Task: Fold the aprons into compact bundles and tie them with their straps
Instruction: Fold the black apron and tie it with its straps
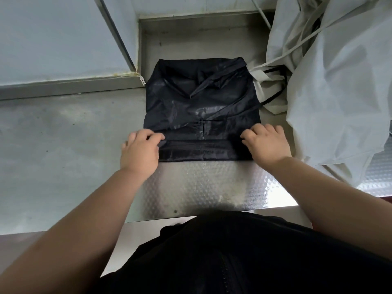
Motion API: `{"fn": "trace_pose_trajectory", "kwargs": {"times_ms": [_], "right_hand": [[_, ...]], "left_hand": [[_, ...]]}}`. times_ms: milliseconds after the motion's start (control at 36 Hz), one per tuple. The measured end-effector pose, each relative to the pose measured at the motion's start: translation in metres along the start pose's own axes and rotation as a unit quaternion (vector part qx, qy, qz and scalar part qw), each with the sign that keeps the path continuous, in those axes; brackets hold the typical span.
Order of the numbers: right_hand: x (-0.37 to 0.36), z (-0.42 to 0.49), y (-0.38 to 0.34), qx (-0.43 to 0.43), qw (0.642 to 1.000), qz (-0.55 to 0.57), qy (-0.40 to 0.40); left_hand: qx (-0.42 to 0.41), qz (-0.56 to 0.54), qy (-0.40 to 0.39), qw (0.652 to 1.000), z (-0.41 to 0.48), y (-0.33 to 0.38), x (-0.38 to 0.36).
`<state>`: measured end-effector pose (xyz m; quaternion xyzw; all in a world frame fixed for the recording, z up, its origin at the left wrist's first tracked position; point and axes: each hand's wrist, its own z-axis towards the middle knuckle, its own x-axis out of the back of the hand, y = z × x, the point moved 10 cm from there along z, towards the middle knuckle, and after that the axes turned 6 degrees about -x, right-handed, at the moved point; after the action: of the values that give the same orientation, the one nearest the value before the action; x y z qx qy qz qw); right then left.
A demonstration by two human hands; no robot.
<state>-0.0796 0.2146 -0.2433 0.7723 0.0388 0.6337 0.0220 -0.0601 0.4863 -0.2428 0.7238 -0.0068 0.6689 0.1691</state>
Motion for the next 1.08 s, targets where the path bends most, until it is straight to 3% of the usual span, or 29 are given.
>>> {"fn": "trace_pose_trajectory", "kwargs": {"times_ms": [56, 111, 306, 583, 861, 1083], "right_hand": [[-0.002, -0.006, -0.01, 0.03, 0.999, 0.016, 0.005], [-0.008, -0.012, -0.019, 0.035, 0.997, 0.057, -0.041], [-0.04, -0.023, -0.027, 0.027, 0.987, 0.024, -0.16], [-0.03, -0.035, -0.037, 0.01, 0.985, 0.11, -0.131], [-0.028, -0.065, -0.083, 0.037, 0.988, 0.122, -0.092], [-0.018, -0.076, -0.112, 0.03, 0.993, 0.088, -0.07]], "left_hand": [[-0.09, 0.02, 0.028, 0.995, -0.005, 0.019, 0.0], [-0.129, 0.002, 0.003, 0.992, -0.009, 0.023, -0.013], [-0.08, 0.005, -0.128, 0.989, -0.027, 0.023, -0.039], [-0.025, -0.049, -0.002, 0.999, -0.047, 0.004, -0.019], [-0.013, -0.054, 0.032, 0.998, -0.103, -0.026, -0.007], [0.002, -0.039, 0.015, 0.999, -0.127, -0.042, -0.002]]}}
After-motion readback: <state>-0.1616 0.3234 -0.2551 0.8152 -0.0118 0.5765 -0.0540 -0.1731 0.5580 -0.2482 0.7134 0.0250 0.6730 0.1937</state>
